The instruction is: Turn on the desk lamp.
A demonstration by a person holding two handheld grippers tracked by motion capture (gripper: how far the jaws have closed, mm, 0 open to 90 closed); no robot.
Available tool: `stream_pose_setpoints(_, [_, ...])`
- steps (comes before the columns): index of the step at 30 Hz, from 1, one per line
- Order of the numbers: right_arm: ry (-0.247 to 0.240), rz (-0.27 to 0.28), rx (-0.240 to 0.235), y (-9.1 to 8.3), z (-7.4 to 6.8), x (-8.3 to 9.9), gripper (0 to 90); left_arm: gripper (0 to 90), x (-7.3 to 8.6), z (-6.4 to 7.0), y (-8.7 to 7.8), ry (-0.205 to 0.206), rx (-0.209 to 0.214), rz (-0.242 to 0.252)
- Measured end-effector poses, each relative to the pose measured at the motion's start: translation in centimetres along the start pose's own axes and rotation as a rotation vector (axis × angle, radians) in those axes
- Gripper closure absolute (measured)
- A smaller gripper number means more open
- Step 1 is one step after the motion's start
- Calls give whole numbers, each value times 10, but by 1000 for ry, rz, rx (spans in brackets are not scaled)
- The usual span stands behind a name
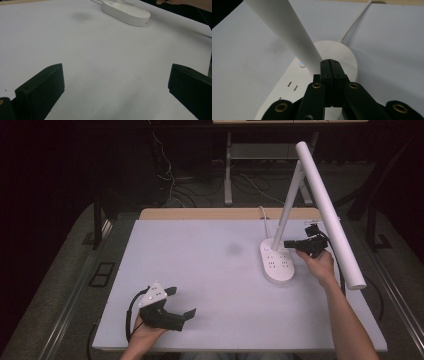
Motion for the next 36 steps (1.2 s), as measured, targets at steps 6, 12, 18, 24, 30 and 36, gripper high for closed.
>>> stream_pose_setpoints(6, [5, -3, 0, 5, 2, -2, 895, 0, 0, -1, 0, 0, 1, -1])
stream_pose_setpoints(12, [-1, -14, 1, 10, 2, -4, 895, 0, 0, -1, 0, 6, 2, -3])
stream_pose_setpoints(18, [-4, -19, 7, 14, 5, -4, 895, 0, 0, -1, 0, 6, 2, -3])
stream_pose_setpoints(24, [1, -32, 9, 19, 8, -1, 895, 0, 0, -1, 0, 8, 2, -5])
stream_pose_setpoints(30, [8, -33, 6, 22, 9, 0, 896, 0, 0, 0, 0, 4, 2, -4])
stream_pose_setpoints(36, [-23, -35, 20, 22, 8, 0, 897, 0, 1, 1, 1, 9, 5, -8])
Point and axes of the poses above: each handheld gripper's, and its own axes: y roughly forward along the jaws, x roughly out of its underside, z roughly to its right, the point moved 8 cm from there along y, roughly forward along the jaws, and after that the axes turned 4 degrees about y, right-handed, at the moved point
